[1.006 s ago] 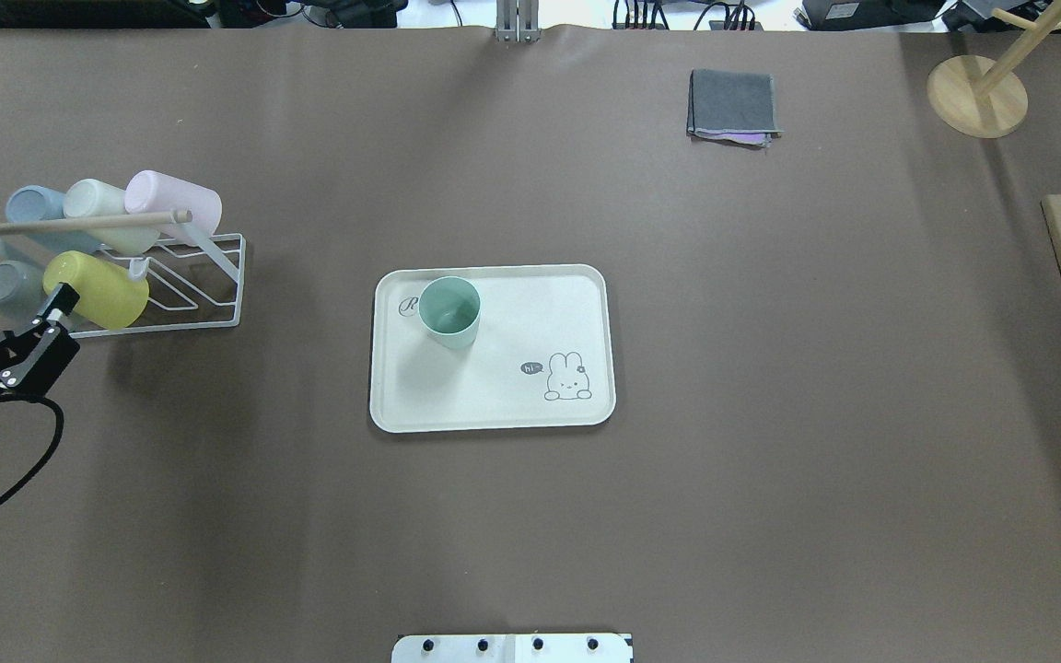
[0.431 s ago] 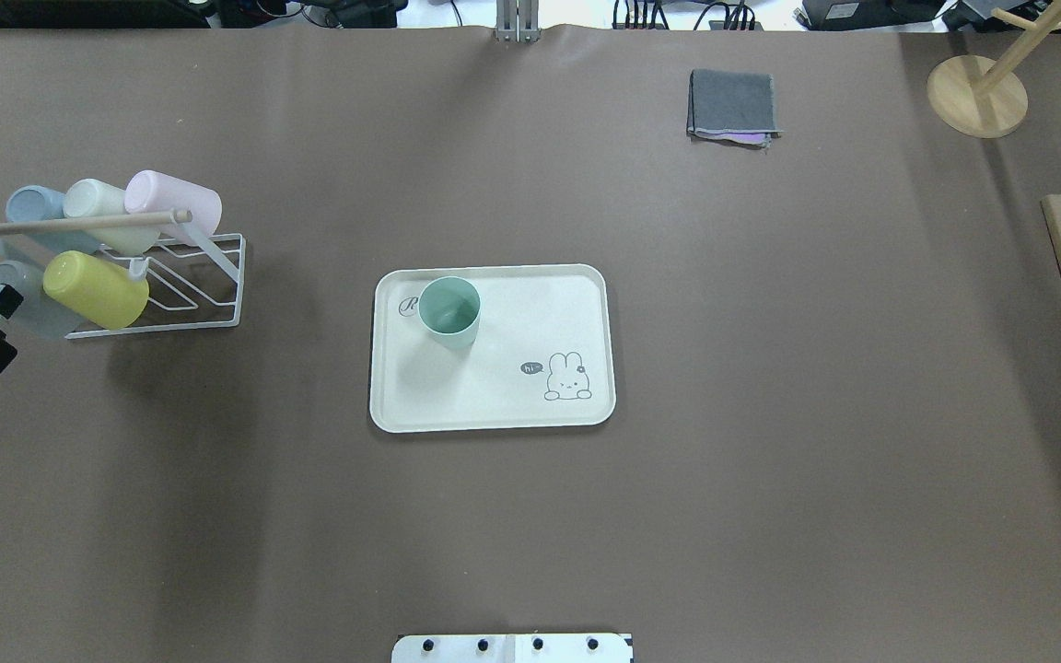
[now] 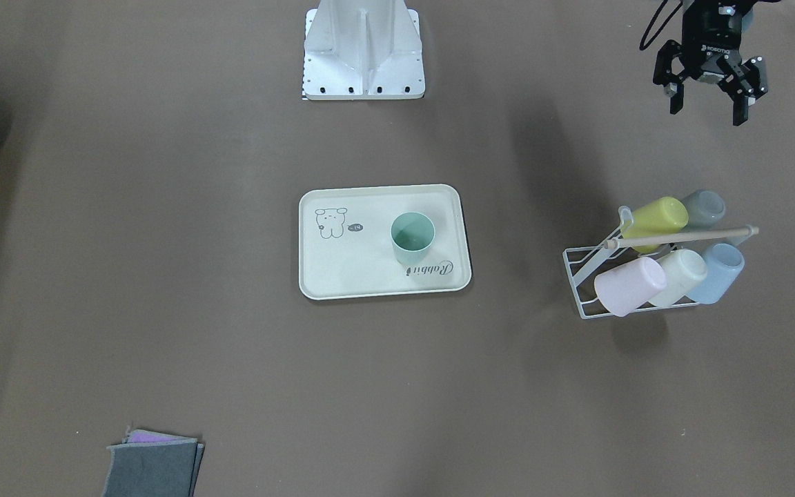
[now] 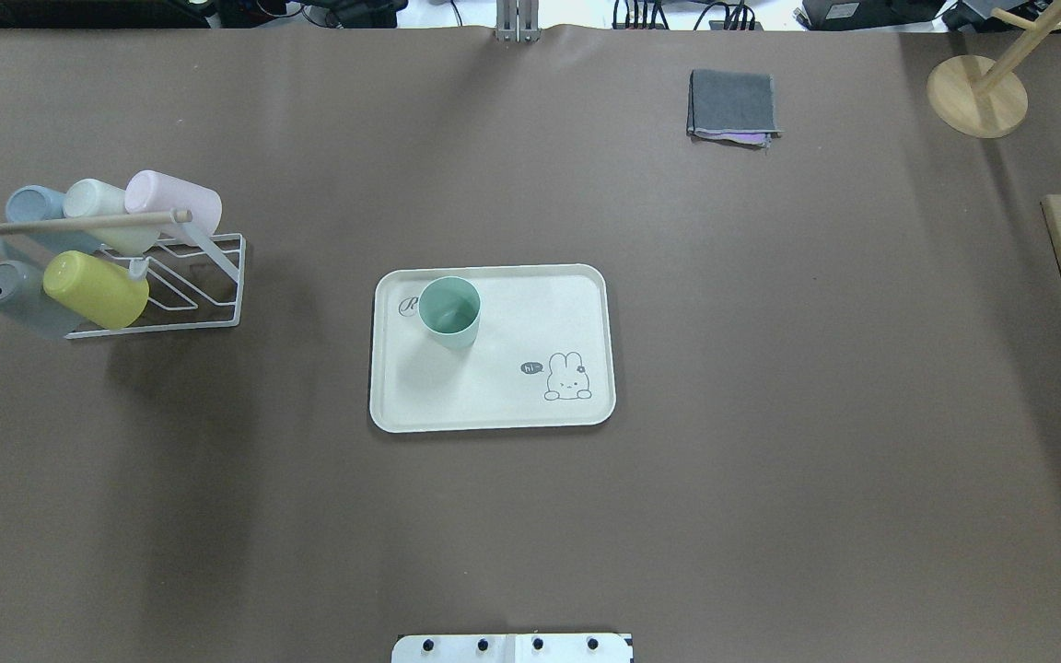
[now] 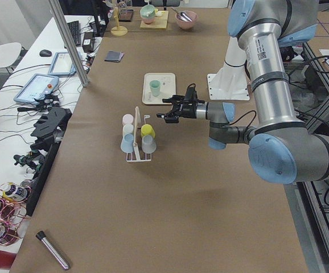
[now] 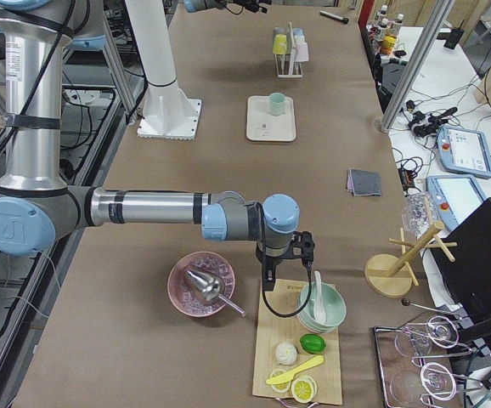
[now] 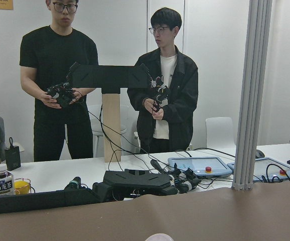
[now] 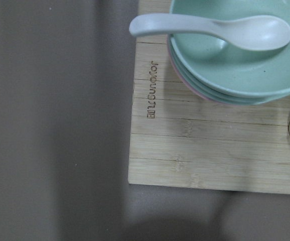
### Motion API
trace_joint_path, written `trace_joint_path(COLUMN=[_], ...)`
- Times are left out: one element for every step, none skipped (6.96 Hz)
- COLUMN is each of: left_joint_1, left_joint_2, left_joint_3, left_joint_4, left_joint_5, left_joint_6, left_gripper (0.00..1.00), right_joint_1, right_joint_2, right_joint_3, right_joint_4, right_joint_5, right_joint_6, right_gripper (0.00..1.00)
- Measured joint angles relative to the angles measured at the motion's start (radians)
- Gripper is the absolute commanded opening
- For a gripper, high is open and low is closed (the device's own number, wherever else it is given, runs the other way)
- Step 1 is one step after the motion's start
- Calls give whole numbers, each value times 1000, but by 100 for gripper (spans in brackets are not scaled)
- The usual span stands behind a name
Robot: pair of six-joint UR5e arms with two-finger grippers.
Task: Pick up and place green cup on tray
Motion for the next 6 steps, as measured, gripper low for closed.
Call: trace_joint_path(left_joint_1=[-16, -25, -28, -27, -26, -30], left_joint_2=[6, 21, 43, 58, 75, 88], left_joint_3=[28, 58, 91, 126, 160, 192], left_joint_4=[-2, -9, -30, -53, -63, -67], left_joint_5=[-1, 0, 0, -2, -15, -39], left_joint_6=[-1, -5, -11, -37, -93, -146], left_gripper=[98, 98, 98, 98, 98, 98], right_joint_1=[0, 0, 0, 1, 1, 1], right_joint_2=[-5, -10, -12, -12, -12, -12], right_joint_3=[-1, -5, -10, -12, -12, -10], right_joint_4=[0, 0, -1, -1, 0, 0], right_joint_5=[0, -2, -3, -3, -4, -5], right_joint_6=[-1, -3, -3, -3, -5, -10], right_gripper=[100, 100, 100, 100, 100, 100])
